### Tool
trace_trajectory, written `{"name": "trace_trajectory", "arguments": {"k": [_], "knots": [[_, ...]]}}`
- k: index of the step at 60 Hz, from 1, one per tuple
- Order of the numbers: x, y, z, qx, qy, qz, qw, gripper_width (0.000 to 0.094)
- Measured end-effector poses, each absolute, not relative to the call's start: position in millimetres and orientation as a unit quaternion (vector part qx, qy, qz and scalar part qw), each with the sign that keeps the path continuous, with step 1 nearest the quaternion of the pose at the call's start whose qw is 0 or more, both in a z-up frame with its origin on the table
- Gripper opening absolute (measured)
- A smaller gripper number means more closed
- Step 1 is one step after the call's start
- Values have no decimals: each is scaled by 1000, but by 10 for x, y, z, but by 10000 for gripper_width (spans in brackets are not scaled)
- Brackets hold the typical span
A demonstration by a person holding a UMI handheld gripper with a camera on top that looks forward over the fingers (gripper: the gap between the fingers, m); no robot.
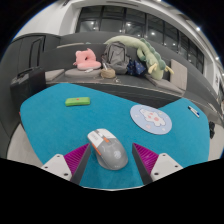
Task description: Arrange mouse
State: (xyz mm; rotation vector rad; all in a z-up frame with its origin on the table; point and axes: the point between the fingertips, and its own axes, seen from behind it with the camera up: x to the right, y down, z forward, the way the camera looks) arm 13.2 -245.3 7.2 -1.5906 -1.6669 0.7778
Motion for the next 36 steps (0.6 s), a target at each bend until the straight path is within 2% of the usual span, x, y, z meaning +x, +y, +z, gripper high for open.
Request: {"name": "trace_trajectory", "arguments": {"k": [24,26,30,36], "knots": [[-517,-2275,-92,-620,-647,277,347,826],[-524,-2298,-107,-623,-645,280,342,789],[-515,-2429,-157,-626,-647,295,320,482],[-512,-2428,-143,-616,-658,284,326,424]]}}
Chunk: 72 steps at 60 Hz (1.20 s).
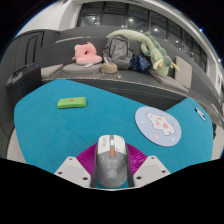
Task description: Arrange mouse
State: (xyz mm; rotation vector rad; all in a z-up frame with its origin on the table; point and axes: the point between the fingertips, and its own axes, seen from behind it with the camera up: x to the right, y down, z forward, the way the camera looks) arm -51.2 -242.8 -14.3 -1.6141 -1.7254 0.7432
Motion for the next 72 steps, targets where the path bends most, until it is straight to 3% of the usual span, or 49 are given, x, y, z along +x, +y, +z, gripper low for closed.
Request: {"name": "trace_trajectory", "arguments": {"k": [7,17,24,28,32,42,49,56,62,64,72], "knots": [[-524,-2503,-46,-617,-659,304,305,339],[-955,-2274,977,-580,-625,359,379,337],[-1388,-1756,1316,-604,-585,369,396,336],[-1619,-1354,1244,-615,-579,342,411,345],[-1699,-1065,947,-632,-583,317,400,352],[-1742,-732,138,-661,-614,268,339,377],[-1644,-665,-196,-695,-600,250,308,419],[-1647,-655,-213,-698,-592,257,312,542],[-1582,-582,-106,-686,-602,240,331,876],[-1560,-619,-16,-683,-600,250,333,841],[-1115,-695,465,-693,-573,279,338,857]]}}
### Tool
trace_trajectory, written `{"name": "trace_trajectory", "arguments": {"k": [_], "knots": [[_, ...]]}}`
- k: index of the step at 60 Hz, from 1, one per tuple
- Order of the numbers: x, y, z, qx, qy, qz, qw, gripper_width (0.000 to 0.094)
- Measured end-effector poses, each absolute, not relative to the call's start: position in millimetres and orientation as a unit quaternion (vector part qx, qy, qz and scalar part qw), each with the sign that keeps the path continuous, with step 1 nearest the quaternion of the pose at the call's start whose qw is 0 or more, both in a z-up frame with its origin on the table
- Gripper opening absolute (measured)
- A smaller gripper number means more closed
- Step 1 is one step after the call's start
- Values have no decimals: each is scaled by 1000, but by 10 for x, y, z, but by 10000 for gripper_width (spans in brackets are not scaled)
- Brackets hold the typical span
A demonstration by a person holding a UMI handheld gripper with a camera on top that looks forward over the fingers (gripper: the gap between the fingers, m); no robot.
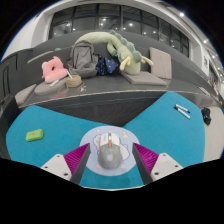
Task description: Arrange mouse
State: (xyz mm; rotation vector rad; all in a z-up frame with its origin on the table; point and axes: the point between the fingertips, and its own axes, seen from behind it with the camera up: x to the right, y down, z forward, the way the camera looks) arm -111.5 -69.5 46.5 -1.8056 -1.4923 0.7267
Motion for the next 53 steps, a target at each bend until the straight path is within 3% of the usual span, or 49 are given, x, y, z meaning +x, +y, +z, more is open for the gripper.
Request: {"name": "trace_trajectory", "arguments": {"k": [18,30,53], "knots": [[451,-889,1113,-682,-588,272,339,856],[1154,-975,1100,-678,-603,267,324,858],[1392,-788,1118,-673,-611,256,331,861]]}}
